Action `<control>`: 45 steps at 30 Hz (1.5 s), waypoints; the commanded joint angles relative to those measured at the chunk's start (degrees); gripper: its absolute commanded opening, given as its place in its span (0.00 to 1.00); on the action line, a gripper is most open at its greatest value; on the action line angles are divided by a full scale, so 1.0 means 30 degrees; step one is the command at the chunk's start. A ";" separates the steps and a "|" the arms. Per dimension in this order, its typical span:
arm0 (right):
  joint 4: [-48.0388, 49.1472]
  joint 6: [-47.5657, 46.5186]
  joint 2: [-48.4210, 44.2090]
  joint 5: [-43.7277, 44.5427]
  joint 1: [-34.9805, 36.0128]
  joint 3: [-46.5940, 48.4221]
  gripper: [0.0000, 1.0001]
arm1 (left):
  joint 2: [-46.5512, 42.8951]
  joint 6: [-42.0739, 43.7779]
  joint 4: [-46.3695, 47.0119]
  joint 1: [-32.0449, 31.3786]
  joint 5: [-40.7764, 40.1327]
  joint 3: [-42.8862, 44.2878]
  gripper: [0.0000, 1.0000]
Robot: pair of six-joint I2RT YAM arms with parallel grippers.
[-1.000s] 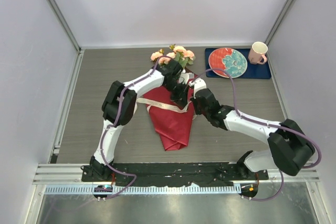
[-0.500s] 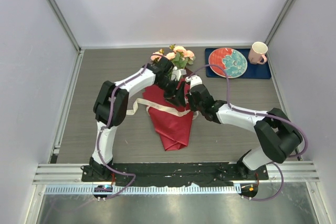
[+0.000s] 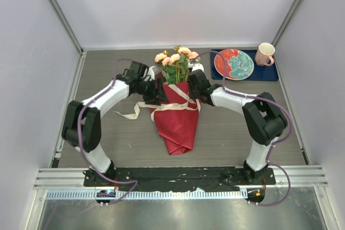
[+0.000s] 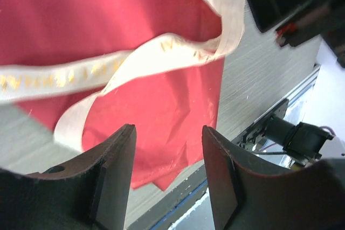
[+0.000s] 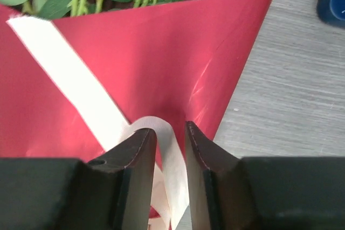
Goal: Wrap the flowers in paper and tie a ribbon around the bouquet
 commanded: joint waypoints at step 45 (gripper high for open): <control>-0.4608 0.6611 -0.1092 -0.1769 -0.0038 0.0193 0.14 | 0.0302 -0.0224 -0.2116 0.2820 -1.1877 -0.2144 0.71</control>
